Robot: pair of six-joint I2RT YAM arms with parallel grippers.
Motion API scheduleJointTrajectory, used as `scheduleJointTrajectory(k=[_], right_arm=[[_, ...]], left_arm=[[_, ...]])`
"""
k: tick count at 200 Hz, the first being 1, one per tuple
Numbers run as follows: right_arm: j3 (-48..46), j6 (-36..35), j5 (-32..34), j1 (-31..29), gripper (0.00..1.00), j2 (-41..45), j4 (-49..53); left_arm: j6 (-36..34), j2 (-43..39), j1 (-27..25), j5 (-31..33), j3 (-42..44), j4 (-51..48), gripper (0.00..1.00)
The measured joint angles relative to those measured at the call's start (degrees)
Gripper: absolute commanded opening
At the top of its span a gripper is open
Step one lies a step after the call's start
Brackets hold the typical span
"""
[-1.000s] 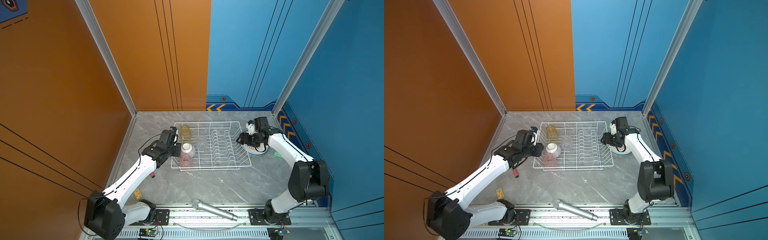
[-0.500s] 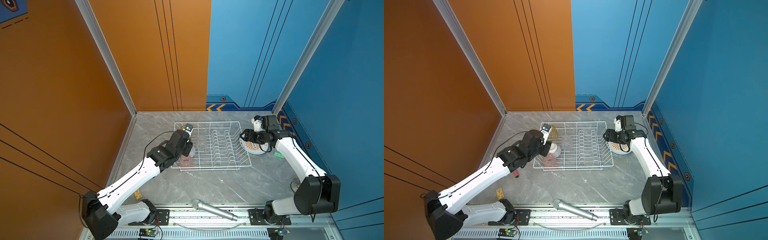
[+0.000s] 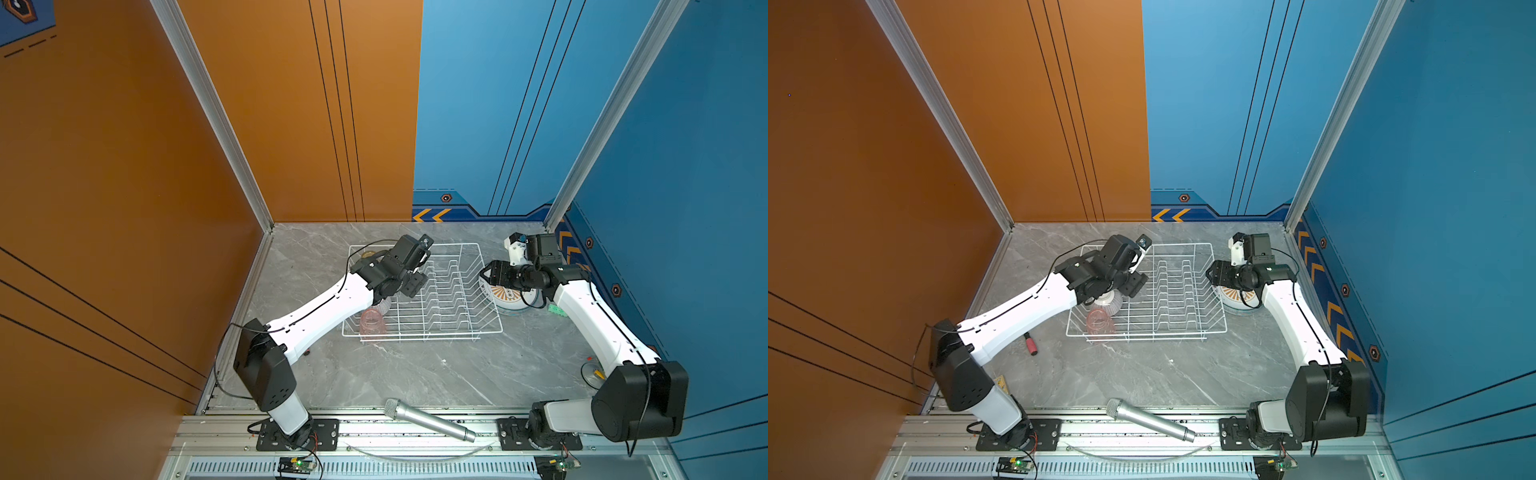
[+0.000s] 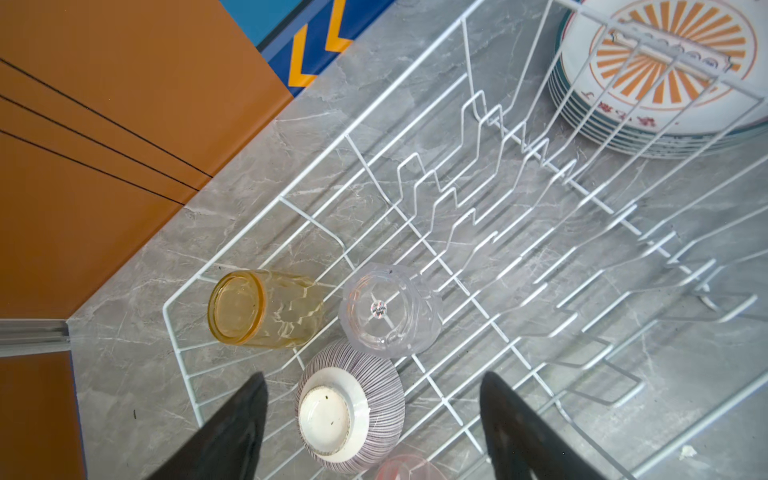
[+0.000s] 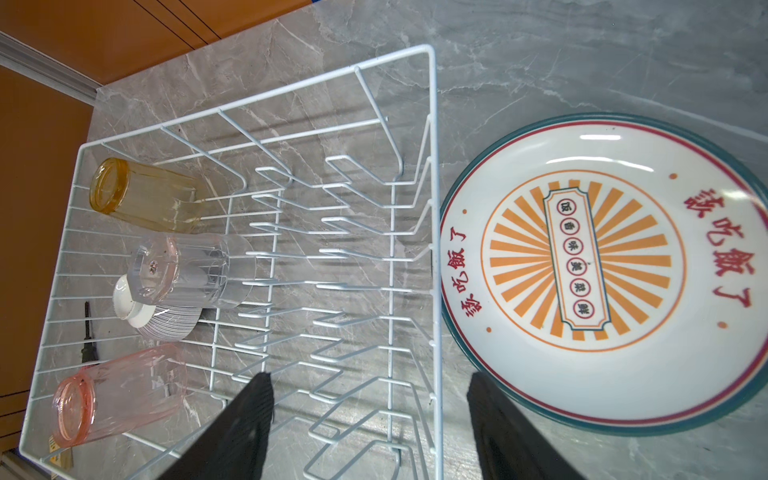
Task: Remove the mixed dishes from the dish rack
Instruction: 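Lower the left gripper onto the clear glass in the rack and grip it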
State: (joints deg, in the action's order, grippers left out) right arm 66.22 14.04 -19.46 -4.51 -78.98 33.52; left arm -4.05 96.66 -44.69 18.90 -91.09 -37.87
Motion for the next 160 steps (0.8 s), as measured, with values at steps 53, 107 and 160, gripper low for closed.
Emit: scheduleJointTrajectory(k=[53, 107, 160], right_arm=[[-1.2, 0.4, 0.0, 0.0, 0.72, 0.0, -1.1], [-1.3, 0.5, 0.0, 0.0, 0.72, 0.0, -1.7], [-1.3, 1.0, 0.0, 0.0, 0.72, 0.0, -2.2]], left_arm=[[3.2, 8.8, 2.6, -5.6, -9.4, -9.2, 0.99], [5.9, 13.4, 6.7, -10.6, -11.8, -13.4, 0.97], [7.0, 17.5, 7.7, -16.2, -14.7, -14.6, 0.85]])
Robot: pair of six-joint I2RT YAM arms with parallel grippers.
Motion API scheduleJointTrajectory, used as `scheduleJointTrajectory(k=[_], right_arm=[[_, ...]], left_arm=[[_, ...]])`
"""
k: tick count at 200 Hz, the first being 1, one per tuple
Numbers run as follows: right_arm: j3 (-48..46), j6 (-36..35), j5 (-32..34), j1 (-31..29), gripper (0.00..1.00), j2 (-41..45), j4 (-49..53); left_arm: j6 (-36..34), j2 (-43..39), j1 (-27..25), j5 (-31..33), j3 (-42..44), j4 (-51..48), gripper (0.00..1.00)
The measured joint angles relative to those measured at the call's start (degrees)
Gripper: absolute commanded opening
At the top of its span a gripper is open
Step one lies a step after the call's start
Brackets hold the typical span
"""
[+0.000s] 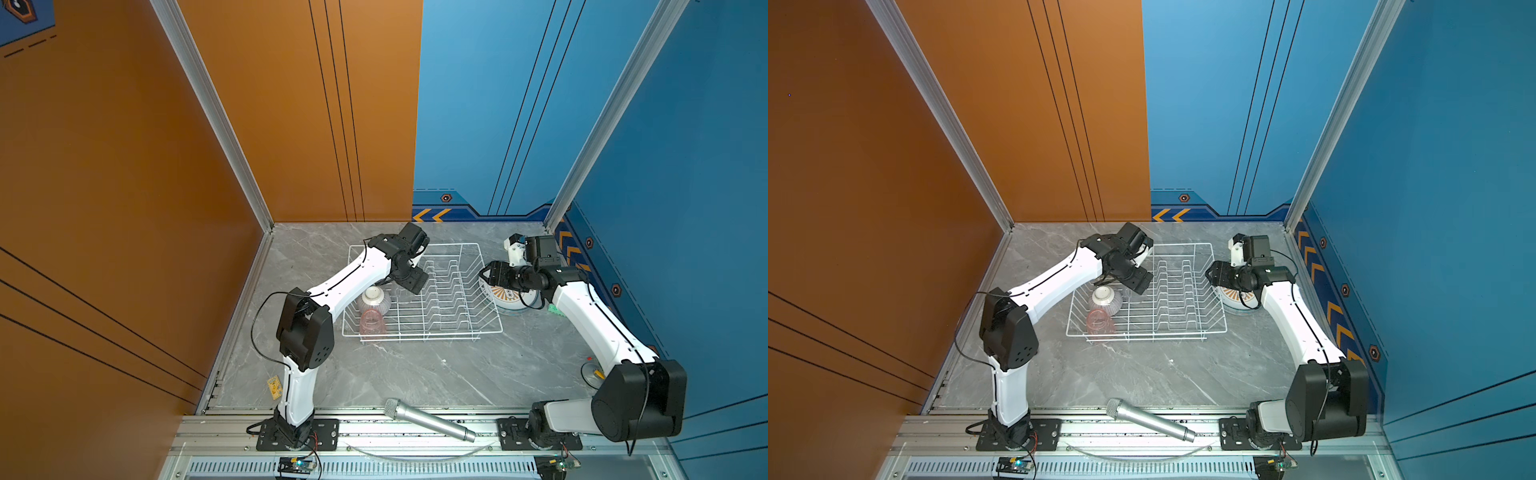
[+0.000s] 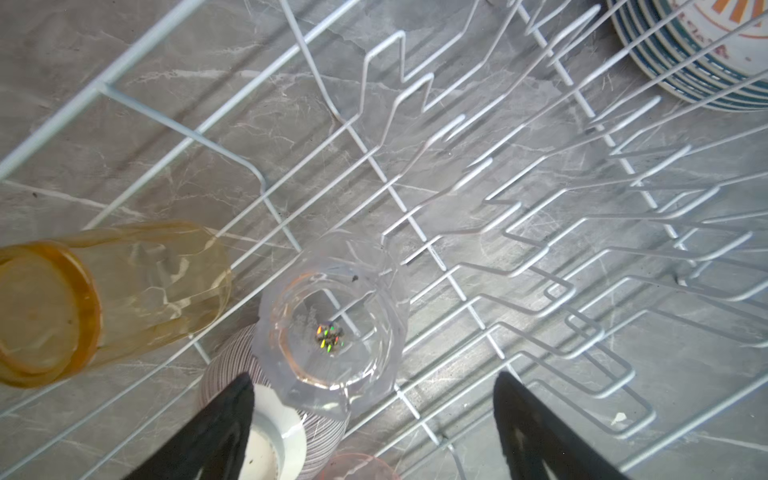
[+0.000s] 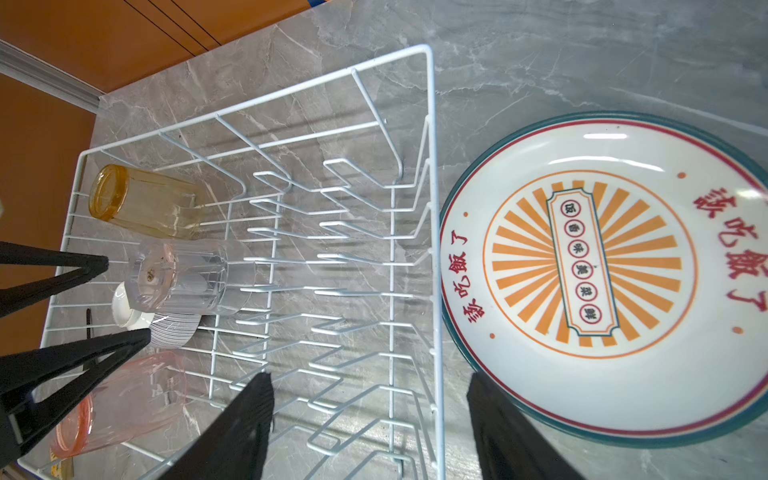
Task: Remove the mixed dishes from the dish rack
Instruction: 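Lower the left gripper onto the clear glass in the rack and grip it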
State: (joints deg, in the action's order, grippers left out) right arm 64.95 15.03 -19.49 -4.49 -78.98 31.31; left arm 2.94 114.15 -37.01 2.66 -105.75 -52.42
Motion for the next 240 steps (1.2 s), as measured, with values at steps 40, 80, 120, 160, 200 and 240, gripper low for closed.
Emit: scheduleJointTrajectory(k=[40, 80, 120, 160, 200, 240], right_arm=[[0.0, 0.0, 0.0, 0.0, 0.73, 0.0, 0.0], [0.0, 0.0, 0.0, 0.1, 0.72, -0.2, 0.0], [-0.1, 0.0, 0.0, 0.1, 0.72, -0.7, 0.0], [-0.2, 0.0, 0.0, 0.1, 0.73, -1.5, -0.4], [-0.2, 0.2, 0.0, 0.1, 0.72, -2.2, -0.5], [-0.8, 0.2, -0.3, 0.1, 0.73, -2.3, -1.0]], left_arm=[[0.6, 2.7, 1.0, -1.2, -1.7, -1.1, 0.75], [0.6, 3.6, 1.7, -1.3, -2.3, -1.0, 0.75], [0.6, 4.5, 1.9, -1.3, -3.7, -1.2, 0.77], [0.3, 4.5, 1.6, -1.2, -3.8, -1.3, 0.8], [0.0, 4.3, 0.2, 1.2, -3.8, -1.7, 0.85], [-0.1, 2.1, -0.3, 3.1, -3.8, -2.0, 0.95]])
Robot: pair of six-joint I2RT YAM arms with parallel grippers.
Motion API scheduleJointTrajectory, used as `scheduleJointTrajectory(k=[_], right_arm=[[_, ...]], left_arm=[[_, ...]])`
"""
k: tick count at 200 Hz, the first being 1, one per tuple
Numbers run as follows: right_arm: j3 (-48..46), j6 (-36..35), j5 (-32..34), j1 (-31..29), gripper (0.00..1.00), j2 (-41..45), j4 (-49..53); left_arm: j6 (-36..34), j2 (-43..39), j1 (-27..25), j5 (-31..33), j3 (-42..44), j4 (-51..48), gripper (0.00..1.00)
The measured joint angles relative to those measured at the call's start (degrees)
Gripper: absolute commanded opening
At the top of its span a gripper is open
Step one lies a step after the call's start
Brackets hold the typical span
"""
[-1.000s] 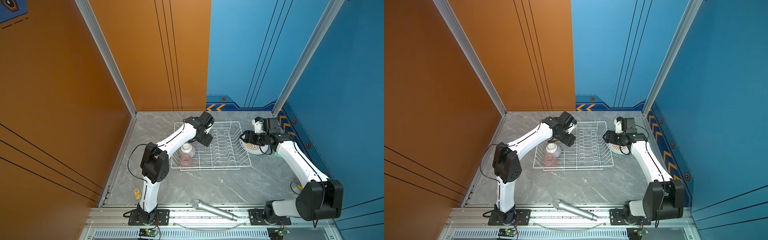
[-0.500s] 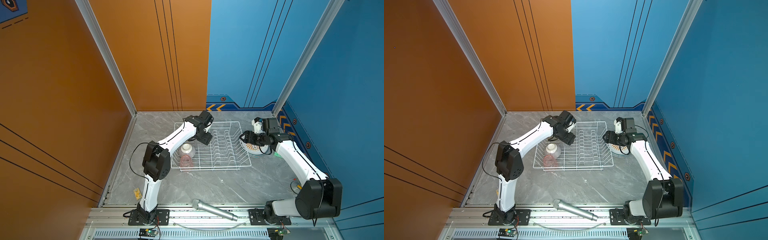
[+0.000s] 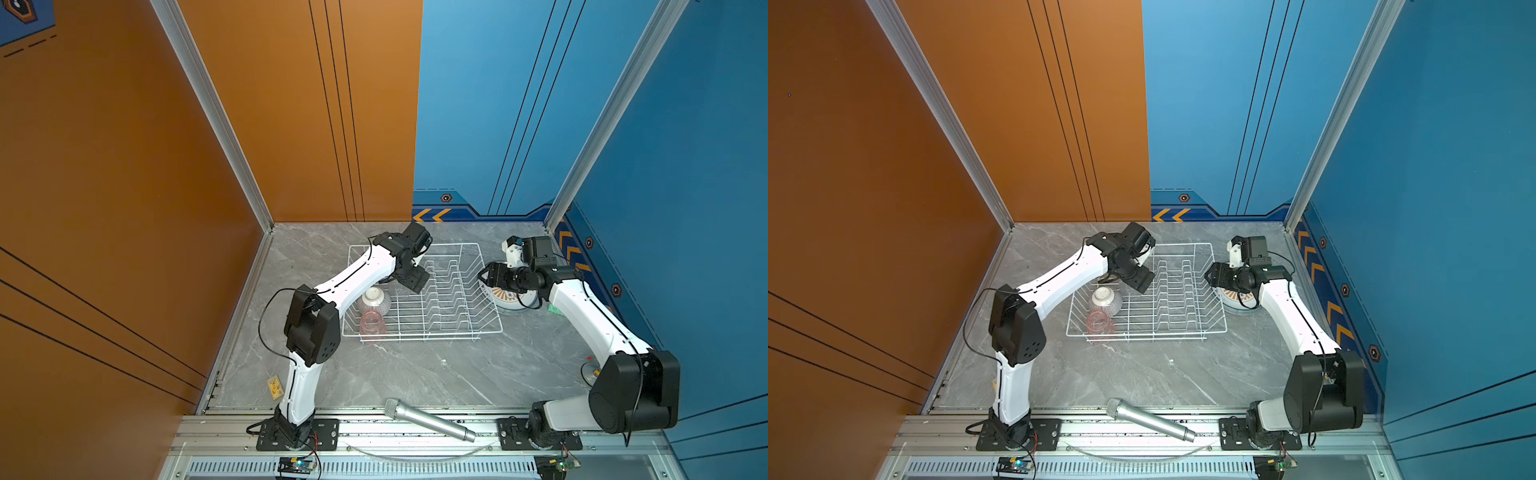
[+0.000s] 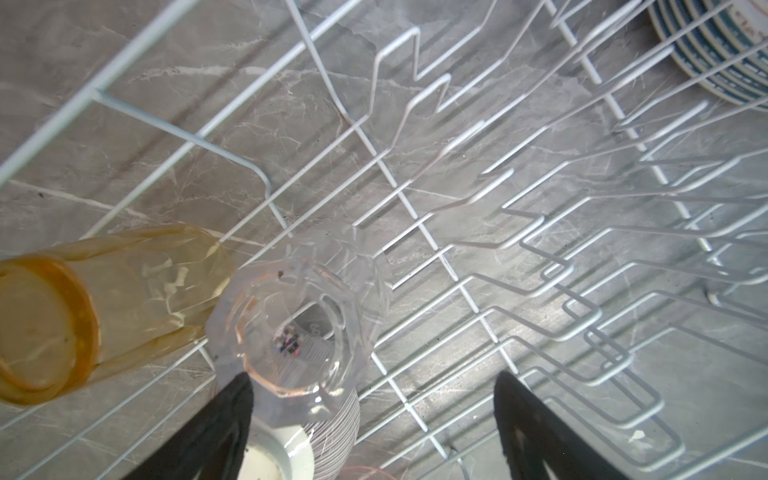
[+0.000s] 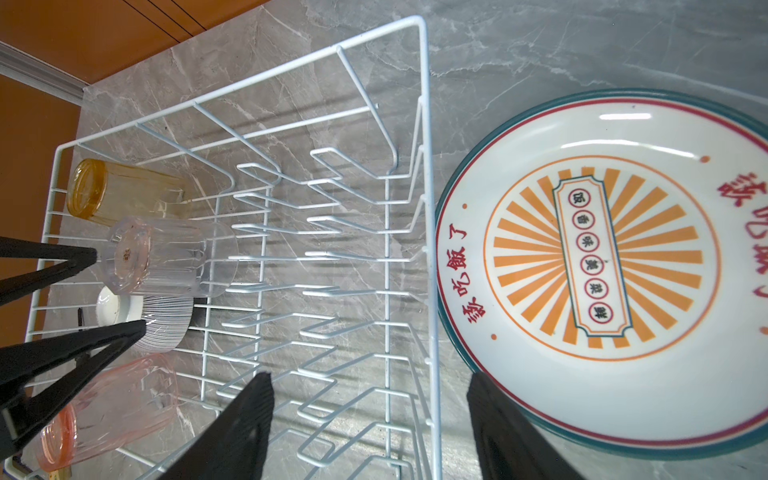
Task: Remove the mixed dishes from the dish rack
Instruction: 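Lower the left gripper onto the clear glass in the rack and grip it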
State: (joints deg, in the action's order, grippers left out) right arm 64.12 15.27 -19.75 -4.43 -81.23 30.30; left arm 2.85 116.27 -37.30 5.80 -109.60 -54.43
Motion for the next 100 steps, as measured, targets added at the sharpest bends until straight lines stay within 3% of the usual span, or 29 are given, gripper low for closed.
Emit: scheduleJointTrajectory(k=[52, 100], right_arm=[[-0.8, 0.0, 0.0, 0.0, 0.73, 0.0, -0.9], [-1.0, 0.0, -0.2, 0.2, 0.72, 0.0, -1.0]], left_arm=[[0.0, -1.0, 0.6, 0.9, 0.0, -0.3, 0.99], [0.2, 2.3, 2.6, 0.8, -0.7, -0.3, 0.93]])
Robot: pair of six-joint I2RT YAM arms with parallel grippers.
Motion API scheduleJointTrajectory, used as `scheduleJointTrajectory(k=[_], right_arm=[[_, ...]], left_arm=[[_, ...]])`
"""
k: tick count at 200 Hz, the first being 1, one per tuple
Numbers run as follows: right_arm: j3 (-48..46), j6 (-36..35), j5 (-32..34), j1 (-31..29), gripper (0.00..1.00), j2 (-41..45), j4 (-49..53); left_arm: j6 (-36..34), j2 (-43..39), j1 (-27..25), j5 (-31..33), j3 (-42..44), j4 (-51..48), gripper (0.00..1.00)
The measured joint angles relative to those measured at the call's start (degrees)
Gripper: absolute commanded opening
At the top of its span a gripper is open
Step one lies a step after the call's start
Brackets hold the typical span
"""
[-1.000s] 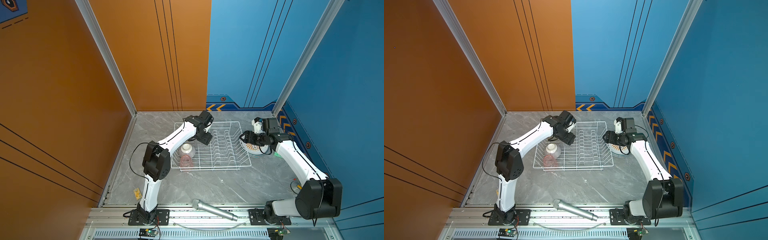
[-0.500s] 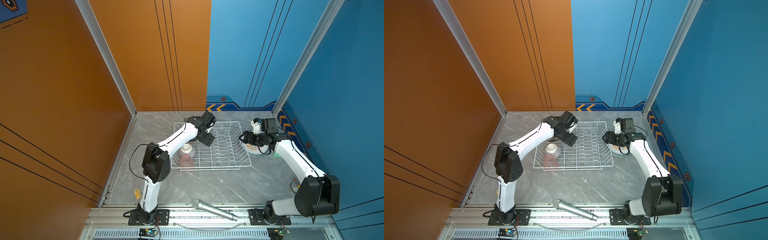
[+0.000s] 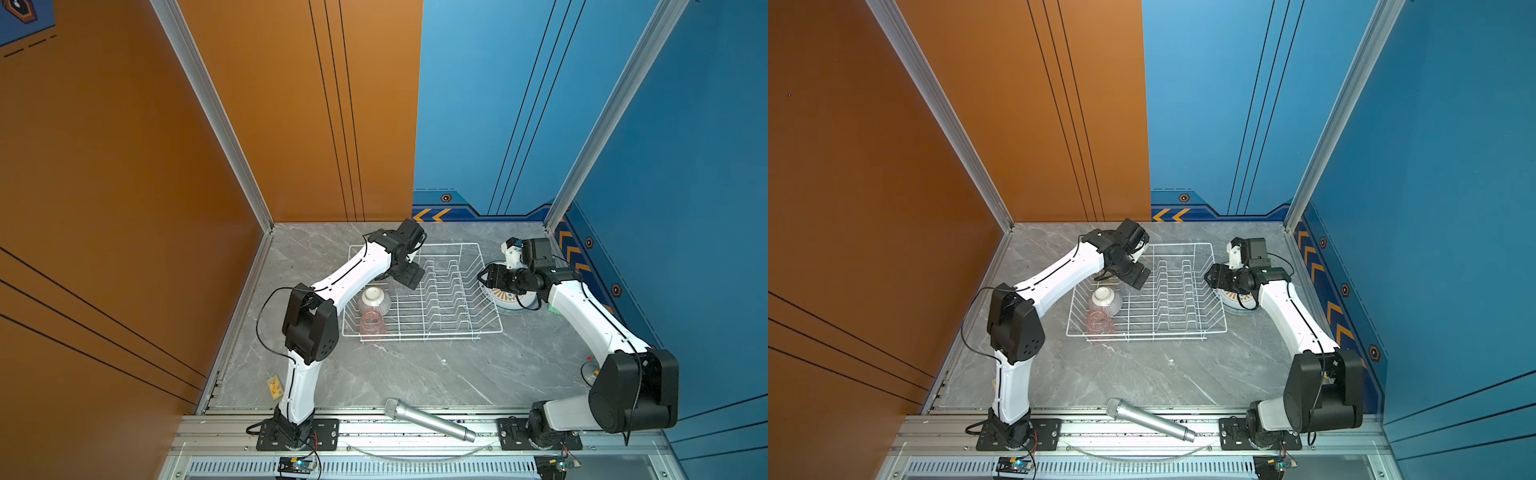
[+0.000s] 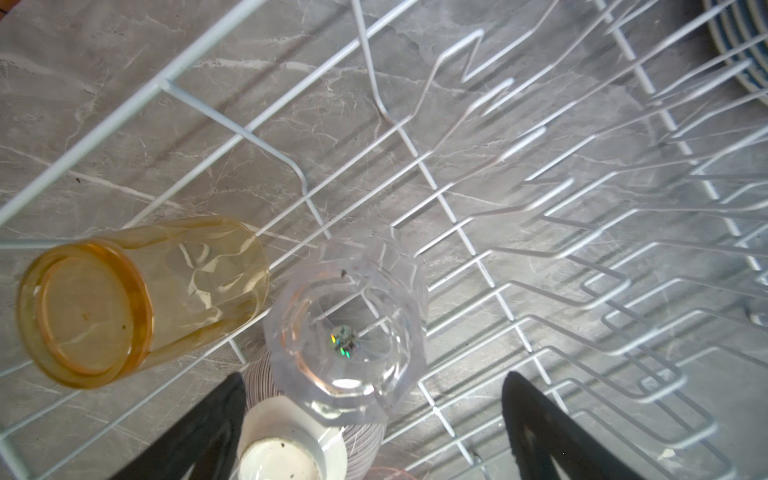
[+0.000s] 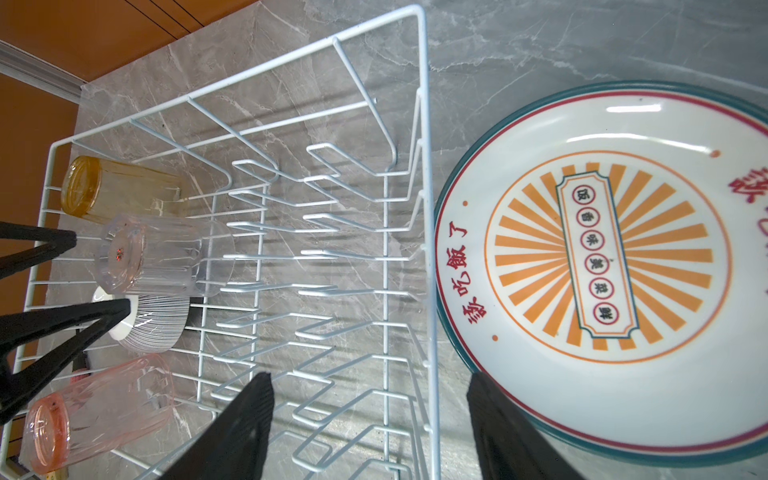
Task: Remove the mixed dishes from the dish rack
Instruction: 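Lower the left gripper onto the clear glass in the rack and grip it, then lift the clear glass with the left gripper toward the right gripper while right gripper approaches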
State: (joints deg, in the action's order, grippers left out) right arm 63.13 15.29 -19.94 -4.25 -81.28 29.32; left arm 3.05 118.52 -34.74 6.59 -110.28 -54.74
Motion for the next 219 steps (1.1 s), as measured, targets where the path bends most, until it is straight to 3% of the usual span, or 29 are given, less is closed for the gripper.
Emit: scheduleJointTrajectory(k=[54, 59, 91, 124, 146, 185, 219], right_arm=[[0.0, 0.0, 0.0, 0.2, 0.72, 0.0, 0.0], [0.0, 0.0, 0.0, 0.2, 0.72, 0.0, 0.0], [0.0, 0.0, 0.0, 0.2, 0.72, 0.0, 0.0], [0.0, 0.0, 0.0, 0.2, 0.72, -0.3, 0.0], [0.0, 0.0, 0.0, 0.2, 0.72, -0.6, 0.0], [0.0, 0.2, -1.7, 0.2, 0.71, -0.8, -0.2], [-1.0, 1.0, -8.2, 0.2, 0.71, -0.7, -3.3]], left_arm=[[-0.2, 4.8, 1.4, -0.5, -2.4, -0.2, 0.87], [-0.2, 5.0, 1.4, -0.6, -2.5, -0.2, 0.82], [-0.5, 5.6, 1.4, -1.3, -2.9, -0.3, 0.74], [-0.5, 5.9, 1.8, -3.0, -3.5, -0.1, 0.52], [-0.4, 6.0, 2.1, -4.4, -3.7, -0.1, 0.43], [-0.4, 6.1, 2.9, -6.3, -3.7, -0.2, 0.39], [-0.4, 5.6, 3.5, -8.5, -3.7, -0.3, 0.38]])
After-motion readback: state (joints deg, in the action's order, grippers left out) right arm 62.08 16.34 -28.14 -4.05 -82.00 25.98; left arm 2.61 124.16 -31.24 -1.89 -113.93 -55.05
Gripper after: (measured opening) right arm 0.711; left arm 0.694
